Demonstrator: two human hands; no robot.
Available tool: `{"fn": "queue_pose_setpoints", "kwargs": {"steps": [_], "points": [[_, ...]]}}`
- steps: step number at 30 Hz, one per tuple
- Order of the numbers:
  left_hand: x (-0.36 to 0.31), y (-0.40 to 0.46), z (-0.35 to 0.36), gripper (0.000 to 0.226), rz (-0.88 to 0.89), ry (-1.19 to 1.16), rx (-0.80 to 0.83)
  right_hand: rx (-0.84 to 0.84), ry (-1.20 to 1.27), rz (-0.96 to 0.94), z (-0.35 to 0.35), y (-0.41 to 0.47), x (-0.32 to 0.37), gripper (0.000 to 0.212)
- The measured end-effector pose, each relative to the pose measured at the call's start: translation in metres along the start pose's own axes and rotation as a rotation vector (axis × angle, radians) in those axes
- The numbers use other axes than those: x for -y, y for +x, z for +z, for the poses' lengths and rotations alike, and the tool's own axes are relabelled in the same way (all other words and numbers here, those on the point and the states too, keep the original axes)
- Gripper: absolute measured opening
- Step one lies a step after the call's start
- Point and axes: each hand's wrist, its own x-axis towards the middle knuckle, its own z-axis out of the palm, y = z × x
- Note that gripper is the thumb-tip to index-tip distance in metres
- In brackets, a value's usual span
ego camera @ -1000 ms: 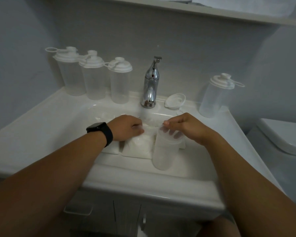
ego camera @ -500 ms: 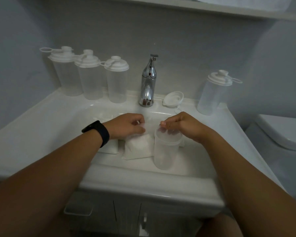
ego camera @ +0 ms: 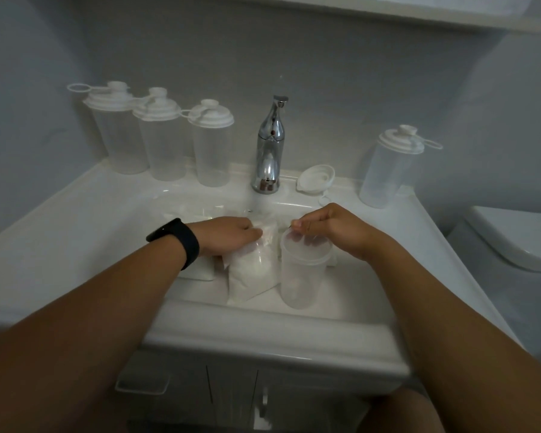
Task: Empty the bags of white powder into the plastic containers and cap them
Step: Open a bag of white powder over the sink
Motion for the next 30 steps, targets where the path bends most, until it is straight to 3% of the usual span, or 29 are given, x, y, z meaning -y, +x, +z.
{"fn": "queue_pose_setpoints", "kwargs": {"steps": [2,5,8,12,17,23,30], "points": [[0.002,-0.001,0.002,0.040,-0.038,-0.128,0.062,0.002,-0.001,-0.001,0.000,0.000,-0.001,0.020],[0.004,0.002,0.007,0.057,-0.127,-0.430,0.111,0.001,0.003,-0.001,0.000,0.001,-0.002,0.020],[0.000,0.002,0.007,0.061,-0.189,-0.579,0.157,-0.001,0.010,0.000,0.001,0.001,-0.002,0.019],[-0.002,-0.003,0.005,0.043,-0.250,-0.740,0.191,0.001,0.020,0.002,0.001,0.001,-0.001,0.019],[-0.001,-0.004,-0.001,0.028,-0.238,-0.747,0.132,-0.001,0.043,0.003,0.003,0.002,-0.002,0.019],[0.005,-0.008,-0.020,0.015,-0.172,-0.941,0.164,-0.062,0.034,0.008,0.005,0.005,-0.003,0.022],[0.015,-0.012,-0.039,0.009,-0.003,-1.283,0.201,-0.247,0.037,0.055,0.010,0.009,0.000,0.027]]}}
